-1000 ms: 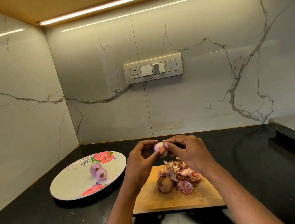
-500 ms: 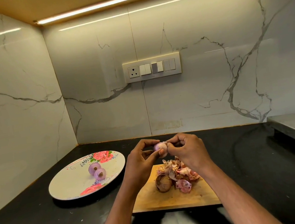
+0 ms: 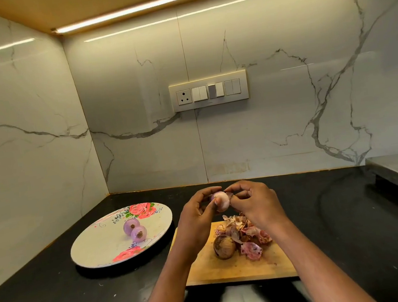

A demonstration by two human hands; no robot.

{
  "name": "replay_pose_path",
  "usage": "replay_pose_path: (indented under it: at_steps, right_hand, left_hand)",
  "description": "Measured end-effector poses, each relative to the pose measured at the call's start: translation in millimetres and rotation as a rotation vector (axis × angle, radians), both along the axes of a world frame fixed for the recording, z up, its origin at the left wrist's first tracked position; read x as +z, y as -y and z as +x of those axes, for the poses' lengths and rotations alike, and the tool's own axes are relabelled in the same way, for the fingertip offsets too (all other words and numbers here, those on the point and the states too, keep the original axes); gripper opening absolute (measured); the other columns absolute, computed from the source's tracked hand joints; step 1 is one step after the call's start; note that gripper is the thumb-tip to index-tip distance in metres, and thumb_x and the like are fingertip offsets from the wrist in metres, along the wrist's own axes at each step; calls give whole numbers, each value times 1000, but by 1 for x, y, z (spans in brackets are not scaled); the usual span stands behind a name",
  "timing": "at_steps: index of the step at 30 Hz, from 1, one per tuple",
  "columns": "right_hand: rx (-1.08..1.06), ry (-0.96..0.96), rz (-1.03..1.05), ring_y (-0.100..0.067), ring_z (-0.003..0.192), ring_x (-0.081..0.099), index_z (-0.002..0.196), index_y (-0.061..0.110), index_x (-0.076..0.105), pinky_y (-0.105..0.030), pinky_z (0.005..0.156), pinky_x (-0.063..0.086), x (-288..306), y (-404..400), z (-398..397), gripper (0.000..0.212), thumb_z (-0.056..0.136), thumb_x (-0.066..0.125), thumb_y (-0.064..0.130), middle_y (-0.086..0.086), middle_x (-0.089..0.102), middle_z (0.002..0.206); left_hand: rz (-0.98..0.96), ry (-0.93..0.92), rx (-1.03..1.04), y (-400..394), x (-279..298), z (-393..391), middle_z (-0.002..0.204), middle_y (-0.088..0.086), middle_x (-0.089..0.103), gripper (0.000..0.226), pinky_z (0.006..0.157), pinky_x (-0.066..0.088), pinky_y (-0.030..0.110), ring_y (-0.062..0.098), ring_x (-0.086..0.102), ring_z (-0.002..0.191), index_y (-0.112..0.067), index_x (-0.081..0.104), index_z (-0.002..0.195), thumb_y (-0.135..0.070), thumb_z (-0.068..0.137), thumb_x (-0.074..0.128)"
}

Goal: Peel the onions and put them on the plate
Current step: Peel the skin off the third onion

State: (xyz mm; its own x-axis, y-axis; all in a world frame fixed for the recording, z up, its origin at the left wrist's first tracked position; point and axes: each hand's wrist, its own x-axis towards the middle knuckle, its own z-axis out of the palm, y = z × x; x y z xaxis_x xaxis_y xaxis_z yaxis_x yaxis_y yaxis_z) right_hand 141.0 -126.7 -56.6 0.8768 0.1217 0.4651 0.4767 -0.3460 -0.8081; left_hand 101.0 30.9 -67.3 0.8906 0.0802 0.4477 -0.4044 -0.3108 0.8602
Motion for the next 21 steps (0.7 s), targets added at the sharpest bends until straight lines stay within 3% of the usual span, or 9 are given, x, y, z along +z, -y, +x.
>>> replay_pose_path:
  at_steps: [2,5,7,10,14,18,21]
  right_hand:
    - [-40,27,-58,-1,81,66,103,24,75,-8,62,45,-1,-2,1,14,91,71,19,8,74,92]
    - [-94,-12,-158,-3,82,64,108,23,73,-9,61,44,-3,8,3,16,95,66,17,4,72,98]
    - [-73,-51,-202,0,80,62,111,25,71,-8,59,41,-4,19,4,18,96,65,18,5,71,98]
    - [24,-62,-279,2,86,61,113,29,72,-9,67,43,-1,21,3,20,96,65,23,11,70,103]
    - [148,-65,-427,-2,101,56,122,29,69,-13,81,42,0,8,-4,27,95,66,31,14,64,114]
    - [169,-28,-175,0,99,64,125,32,64,-8,75,47,4,10,-3,35,91,70,40,14,69,110]
    - [201,-25,-128,1,98,66,123,33,66,-13,79,53,4,9,-4,36,89,73,40,12,72,110]
  left_hand:
    - [-69,-11,-13,0,1,-1,123,-3,66,24,92,56,26,12,64,112,-29,62,121,-19,99,56]
    - [-448,-23,-102,-11,10,-4,123,6,66,29,88,57,26,18,67,112,-16,61,127,-18,101,49]
    - [-540,-6,-88,-20,14,-4,123,7,66,31,87,58,26,20,67,113,-14,60,129,-20,99,51]
    - [-379,-17,-5,-15,11,-4,122,6,66,31,85,58,27,19,68,109,-18,61,124,-26,94,57]
    - [-250,-55,65,-6,3,-1,118,3,67,24,81,58,24,15,68,105,-21,60,119,-20,95,62]
    - [-261,-86,96,-7,3,-1,116,4,67,31,82,60,27,16,70,101,-16,57,121,-19,92,69]
    - [-251,-98,84,-3,4,-1,111,6,68,32,76,61,28,16,74,92,-16,57,116,-22,89,72]
